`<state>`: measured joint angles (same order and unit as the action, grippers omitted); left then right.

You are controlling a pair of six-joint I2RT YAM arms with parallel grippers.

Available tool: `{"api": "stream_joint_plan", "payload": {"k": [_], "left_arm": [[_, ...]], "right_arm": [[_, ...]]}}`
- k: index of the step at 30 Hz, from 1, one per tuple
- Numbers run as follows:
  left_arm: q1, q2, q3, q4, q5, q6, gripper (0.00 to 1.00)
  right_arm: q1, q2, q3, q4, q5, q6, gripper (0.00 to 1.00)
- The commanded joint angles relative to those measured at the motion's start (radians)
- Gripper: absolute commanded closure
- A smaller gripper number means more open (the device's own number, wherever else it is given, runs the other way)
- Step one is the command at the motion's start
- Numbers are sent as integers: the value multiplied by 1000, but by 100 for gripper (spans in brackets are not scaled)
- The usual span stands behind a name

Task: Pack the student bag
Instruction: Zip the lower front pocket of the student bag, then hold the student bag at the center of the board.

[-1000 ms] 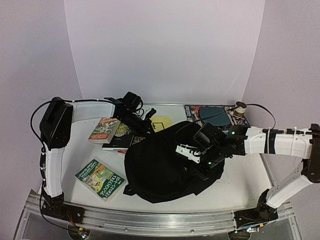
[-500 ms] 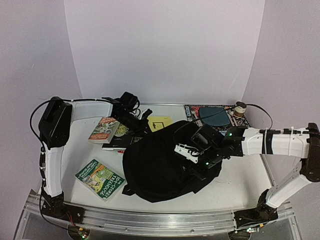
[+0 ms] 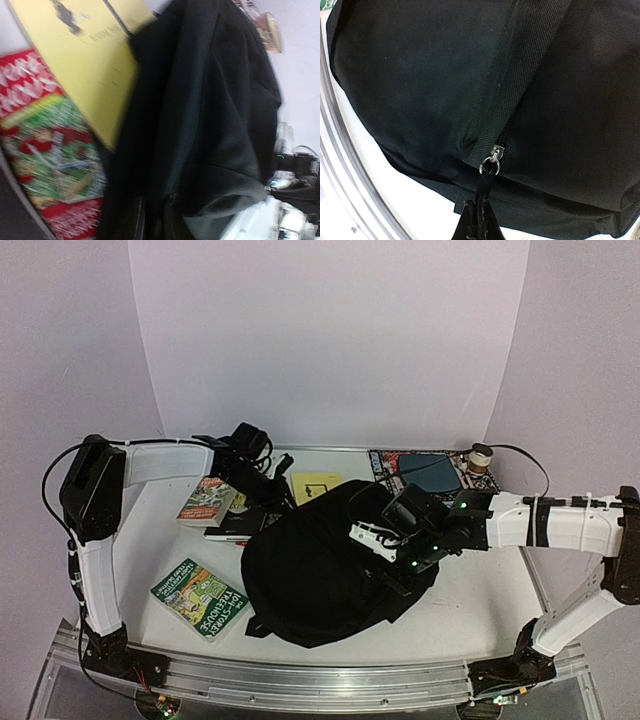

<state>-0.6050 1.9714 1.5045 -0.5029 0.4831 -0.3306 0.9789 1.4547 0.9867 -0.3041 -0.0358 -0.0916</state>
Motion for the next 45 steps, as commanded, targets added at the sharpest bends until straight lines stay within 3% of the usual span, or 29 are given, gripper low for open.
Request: {"api": "stream_joint_plan", "payload": {"k": [1, 5, 8, 16, 26, 37, 42, 45], "left_arm": [[-23, -85, -20, 55, -268, -12, 65], [-51, -171, -84, 56, -374, -117, 39], [-64, -249, -130, 55, -407, -195, 26], [-198, -368, -249, 120, -366, -395, 21], [-306, -252, -291, 336, -234, -533, 26], [-381, -122, -213, 409, -163, -570, 36], [-393, -103, -197, 438, -155, -577, 57], [-393, -112, -196, 440, -164, -564, 80]], "right_arm": [[15, -24, 30, -50, 20, 9, 100], [14, 33, 84, 57, 10, -25, 100], [15, 81, 142, 71, -3, -39, 100], [15, 89, 166, 124, -34, -55, 100], [14, 43, 122, 181, -43, -60, 100], [15, 24, 87, 192, -58, -66, 100], [14, 19, 73, 191, -65, -66, 100], [14, 1, 53, 180, -64, -64, 100]]}}
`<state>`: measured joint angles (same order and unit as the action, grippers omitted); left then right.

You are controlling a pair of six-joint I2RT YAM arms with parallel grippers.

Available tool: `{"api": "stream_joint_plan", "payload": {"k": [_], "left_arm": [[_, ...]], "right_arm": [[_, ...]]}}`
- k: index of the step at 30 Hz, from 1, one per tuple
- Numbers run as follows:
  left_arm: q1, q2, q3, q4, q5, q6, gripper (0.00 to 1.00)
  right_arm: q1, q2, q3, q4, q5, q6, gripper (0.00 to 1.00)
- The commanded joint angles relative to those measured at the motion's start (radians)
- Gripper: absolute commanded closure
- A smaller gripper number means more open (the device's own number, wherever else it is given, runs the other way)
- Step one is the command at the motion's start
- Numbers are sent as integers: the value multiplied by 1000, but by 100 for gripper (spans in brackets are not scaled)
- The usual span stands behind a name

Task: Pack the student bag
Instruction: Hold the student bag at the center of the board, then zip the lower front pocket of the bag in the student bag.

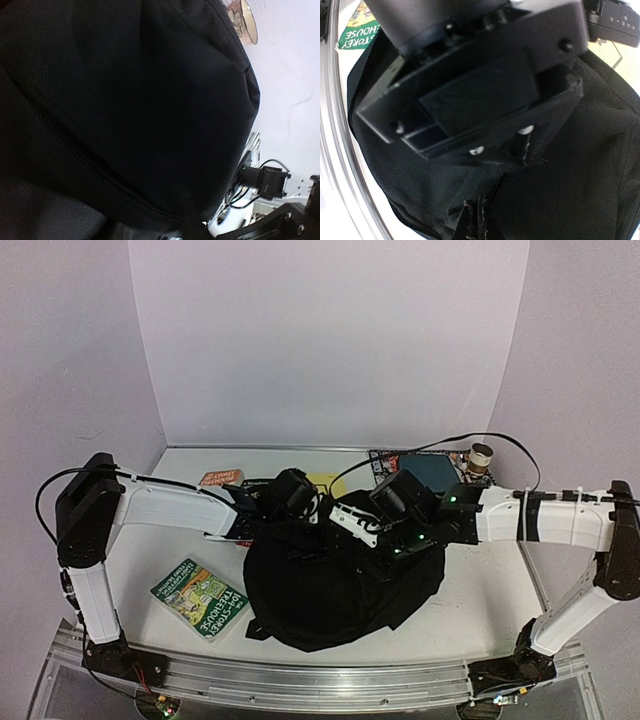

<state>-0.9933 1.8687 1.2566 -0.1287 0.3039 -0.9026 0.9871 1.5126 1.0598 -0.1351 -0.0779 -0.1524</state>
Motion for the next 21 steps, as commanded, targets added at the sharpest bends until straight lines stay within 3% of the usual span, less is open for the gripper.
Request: {"api": "stream_joint_plan", "payload": {"k": [1, 2, 4, 21], "left_arm": [[-4, -18, 51, 66, 9, 14, 89], [-3, -27, 49, 65, 3, 20, 97], [6, -53, 44, 62, -1, 33, 100], [272, -289, -33, 35, 121, 61, 100]], "right_arm": [[6, -67, -31, 3, -21, -3, 100], [7, -80, -41, -6, -21, -3, 100], [6, -102, -60, -36, -23, -4, 100], [7, -168, -113, -419, -20, -8, 100]]}}
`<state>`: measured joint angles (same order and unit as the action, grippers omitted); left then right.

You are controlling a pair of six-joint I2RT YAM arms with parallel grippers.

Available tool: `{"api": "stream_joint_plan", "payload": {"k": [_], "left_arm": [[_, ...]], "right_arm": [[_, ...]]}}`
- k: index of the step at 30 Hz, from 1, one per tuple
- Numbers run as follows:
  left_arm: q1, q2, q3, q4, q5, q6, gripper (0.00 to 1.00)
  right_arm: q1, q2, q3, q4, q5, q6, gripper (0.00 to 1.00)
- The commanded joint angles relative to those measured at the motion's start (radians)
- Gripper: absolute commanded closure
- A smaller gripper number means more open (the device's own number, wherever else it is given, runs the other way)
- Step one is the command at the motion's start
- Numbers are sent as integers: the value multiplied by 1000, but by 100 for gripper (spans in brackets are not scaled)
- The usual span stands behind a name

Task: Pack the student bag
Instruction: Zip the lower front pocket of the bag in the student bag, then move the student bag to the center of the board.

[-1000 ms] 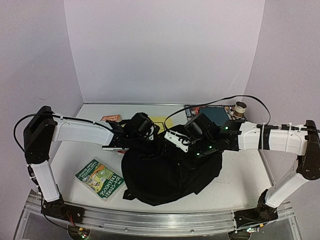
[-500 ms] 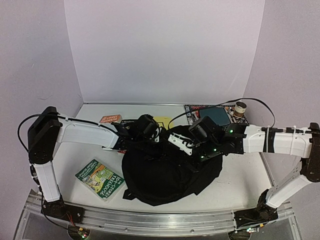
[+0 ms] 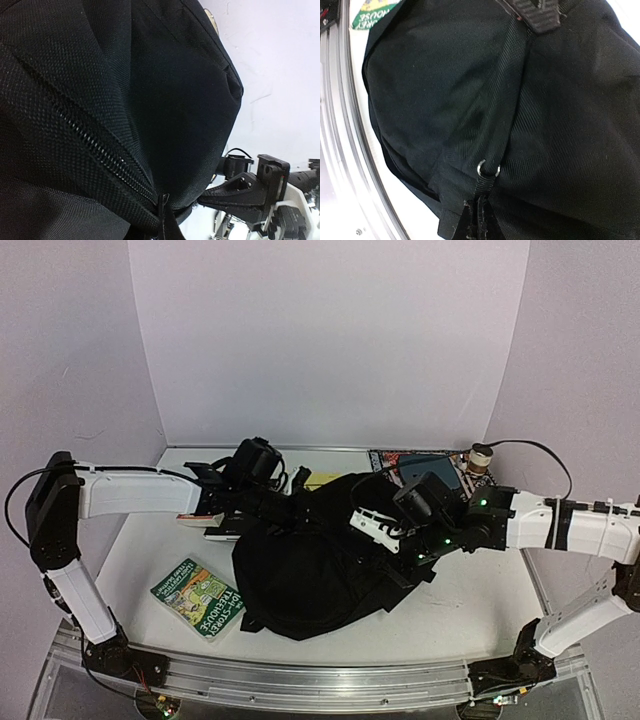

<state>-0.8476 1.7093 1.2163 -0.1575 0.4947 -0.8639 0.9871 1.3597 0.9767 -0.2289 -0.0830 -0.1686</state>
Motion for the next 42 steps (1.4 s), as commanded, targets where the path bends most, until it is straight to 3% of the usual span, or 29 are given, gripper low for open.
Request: {"api": "stream_joint_plan", "payload": {"k": [1, 10, 16, 23, 25, 27, 31, 38, 42], "left_arm": [[135, -142, 5, 63, -81, 22, 100], [85, -162, 1, 65, -112, -7, 100], [-49, -115, 39, 106, -148, -34, 100], [-154, -62, 70, 137, -272, -61, 96], [-164, -41, 54, 147, -296, -76, 91], [-164, -30, 32, 150, -306, -77, 84], [-164, -85, -20, 116, -388, -29, 63], [-156, -236, -79, -152, -612, 67, 24], [-130, -317, -175, -249, -646, 41, 17]], "right_arm": [[6, -17, -33, -329, 3, 10, 100], [-39, -21, 27, -197, 373, 9, 100], [-229, 46, 102, -11, 301, -12, 100], [-279, 243, 197, 154, 310, -182, 100], [-295, 285, 188, 218, 309, -248, 99], [-309, 319, 188, 261, 302, -287, 92], [-314, 315, 207, 249, 239, -266, 66], [-312, 153, 132, 172, 50, -25, 41], [-307, 71, 44, 180, -11, 161, 29]]}}
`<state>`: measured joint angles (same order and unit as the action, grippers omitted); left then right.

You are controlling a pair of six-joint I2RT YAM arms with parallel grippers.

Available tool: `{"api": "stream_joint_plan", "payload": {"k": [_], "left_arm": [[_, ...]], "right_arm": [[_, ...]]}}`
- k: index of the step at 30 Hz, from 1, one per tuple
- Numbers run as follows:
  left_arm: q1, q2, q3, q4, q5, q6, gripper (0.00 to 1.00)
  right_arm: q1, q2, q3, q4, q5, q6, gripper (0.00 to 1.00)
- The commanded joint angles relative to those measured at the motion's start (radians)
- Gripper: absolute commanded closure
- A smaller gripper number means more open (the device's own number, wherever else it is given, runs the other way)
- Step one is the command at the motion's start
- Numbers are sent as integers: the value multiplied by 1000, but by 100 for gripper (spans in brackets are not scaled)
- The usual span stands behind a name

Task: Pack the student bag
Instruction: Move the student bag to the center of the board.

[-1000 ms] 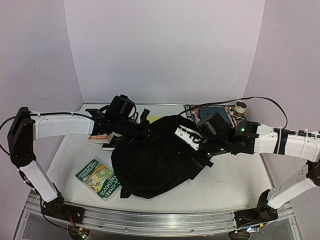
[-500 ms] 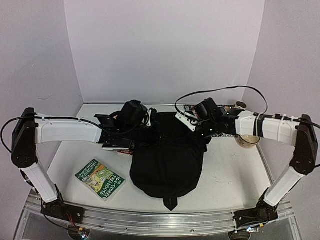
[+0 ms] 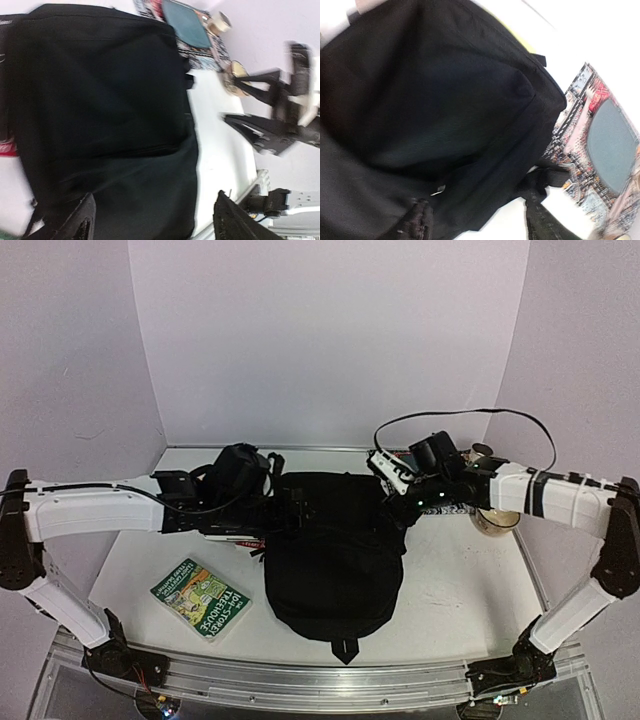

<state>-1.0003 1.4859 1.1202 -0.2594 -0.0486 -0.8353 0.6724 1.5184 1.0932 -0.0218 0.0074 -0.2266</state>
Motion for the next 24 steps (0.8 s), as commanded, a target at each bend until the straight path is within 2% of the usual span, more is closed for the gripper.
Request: {"api": "stream_joint_plan", "payload": {"k": [1, 4, 8, 13, 16, 21, 24], "left_arm": [[28, -112, -112, -156, -97, 0, 16], [34, -148, -204, -167, -60, -42, 14], [27, -125, -254, -142, 46, -60, 14], [-7, -31, -256, 80, 217, -53, 15], [-29, 64, -179, 179, 273, -41, 17], [-95, 238, 44, 198, 323, 32, 18], [-117, 287, 130, 198, 343, 76, 17]], "right_arm": [[8, -107, -99, -16, -118, 270, 27], [10, -160, -177, 12, -151, 360, 21], [13, -202, -244, 64, -159, 429, 17], [16, -195, -276, 108, -170, 468, 16], [22, -181, -272, 116, -162, 470, 16], [27, -172, -274, 126, -138, 469, 16], [28, -180, -279, 126, -109, 462, 16]]}}
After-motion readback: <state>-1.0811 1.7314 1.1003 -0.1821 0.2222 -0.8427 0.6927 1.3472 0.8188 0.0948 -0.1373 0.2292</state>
